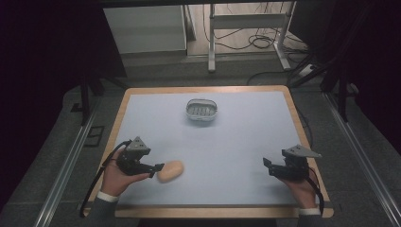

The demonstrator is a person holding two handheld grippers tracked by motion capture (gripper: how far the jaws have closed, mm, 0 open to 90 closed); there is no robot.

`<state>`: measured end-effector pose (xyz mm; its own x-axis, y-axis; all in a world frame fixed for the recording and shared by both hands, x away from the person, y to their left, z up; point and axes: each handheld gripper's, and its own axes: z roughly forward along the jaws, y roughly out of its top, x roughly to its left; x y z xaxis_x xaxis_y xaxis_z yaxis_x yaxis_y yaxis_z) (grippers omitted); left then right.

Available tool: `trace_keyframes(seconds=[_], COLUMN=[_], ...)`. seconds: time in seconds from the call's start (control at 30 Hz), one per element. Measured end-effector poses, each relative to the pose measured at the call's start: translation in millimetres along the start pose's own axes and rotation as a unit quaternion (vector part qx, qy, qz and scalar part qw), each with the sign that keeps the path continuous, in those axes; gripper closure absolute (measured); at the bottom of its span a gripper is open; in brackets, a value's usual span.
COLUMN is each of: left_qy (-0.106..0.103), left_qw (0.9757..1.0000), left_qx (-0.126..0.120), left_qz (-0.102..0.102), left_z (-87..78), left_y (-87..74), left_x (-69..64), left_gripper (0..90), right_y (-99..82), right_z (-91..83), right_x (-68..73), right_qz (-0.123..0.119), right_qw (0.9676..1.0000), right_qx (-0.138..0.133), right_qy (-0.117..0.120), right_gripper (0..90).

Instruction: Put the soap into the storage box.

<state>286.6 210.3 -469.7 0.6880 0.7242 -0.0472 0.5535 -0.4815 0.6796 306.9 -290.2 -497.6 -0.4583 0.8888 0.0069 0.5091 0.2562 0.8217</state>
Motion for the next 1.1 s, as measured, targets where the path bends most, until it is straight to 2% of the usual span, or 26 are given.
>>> trace_keyframes(seconds=[0.47, 0.77, 0.97, 1.1], left_qy=[-0.010, -0.019, -0.020, -0.025], left_qw=[0.9993, 0.9977, 0.9968, 0.9953], left_qx=[0.031, 0.059, 0.074, 0.089], left_qz=[0.018, 0.027, 0.025, 0.030], left_z=[13.8, 30.2, 41.4, 50.3], left_y=[3.8, 5.5, 5.1, 4.9], left_x=[-11.2, -17.5, -20.4, -22.5], left_gripper=[20.2, 19.9, 18.8, 19.6], right_y=[-0.1, -1.2, -1.8, -2.5], right_z=[1.5, 3.0, 2.1, 2.7], right_x=[0.7, 1.3, -0.1, -1.1], right_qz=[-0.002, -0.009, -0.008, -0.006], right_qw=[1.0000, 0.9998, 0.9997, 0.9997], right_qx=[0.002, 0.008, 0.009, 0.012], right_qy=[-0.006, -0.014, -0.019, -0.022], right_gripper=[16.9, 16.6, 16.6, 16.6])
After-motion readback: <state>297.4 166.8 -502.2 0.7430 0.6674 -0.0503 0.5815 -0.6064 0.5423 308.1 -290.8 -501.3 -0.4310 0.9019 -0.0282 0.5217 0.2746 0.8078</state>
